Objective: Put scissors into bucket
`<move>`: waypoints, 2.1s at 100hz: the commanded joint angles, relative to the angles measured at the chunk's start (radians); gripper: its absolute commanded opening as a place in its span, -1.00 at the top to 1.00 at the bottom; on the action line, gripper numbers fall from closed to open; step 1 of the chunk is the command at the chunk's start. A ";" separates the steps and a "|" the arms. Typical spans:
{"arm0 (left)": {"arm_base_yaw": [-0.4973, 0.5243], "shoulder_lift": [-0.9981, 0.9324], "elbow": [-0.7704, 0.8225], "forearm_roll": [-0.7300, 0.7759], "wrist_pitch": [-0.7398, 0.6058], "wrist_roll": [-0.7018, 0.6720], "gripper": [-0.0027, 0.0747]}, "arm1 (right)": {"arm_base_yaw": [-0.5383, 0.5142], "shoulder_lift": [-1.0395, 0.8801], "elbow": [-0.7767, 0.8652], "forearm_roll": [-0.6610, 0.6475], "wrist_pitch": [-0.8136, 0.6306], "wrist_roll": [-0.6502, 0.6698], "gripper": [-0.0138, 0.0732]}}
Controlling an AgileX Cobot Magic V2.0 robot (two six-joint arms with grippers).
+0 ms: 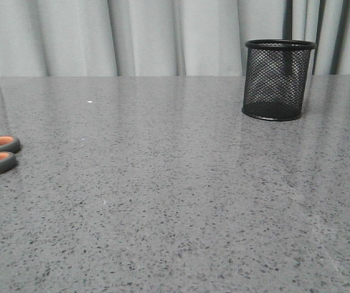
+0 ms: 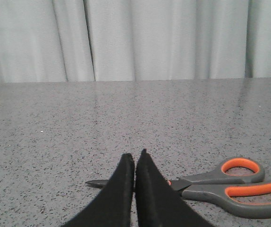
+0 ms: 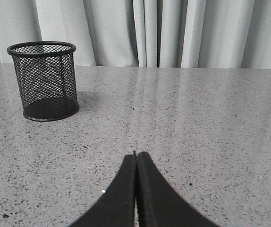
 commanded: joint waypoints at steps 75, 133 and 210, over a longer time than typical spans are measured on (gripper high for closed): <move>0.002 -0.025 0.017 -0.631 -0.081 -0.011 0.98 | -0.005 -0.022 0.024 0.449 -0.195 -0.002 0.86; 0.002 0.010 -0.238 -0.685 0.090 0.001 0.98 | -0.005 0.075 -0.170 0.531 0.042 -0.002 0.84; 0.002 0.659 -0.912 -0.288 0.757 0.219 0.98 | 0.071 0.664 -0.801 0.258 0.598 -0.098 0.84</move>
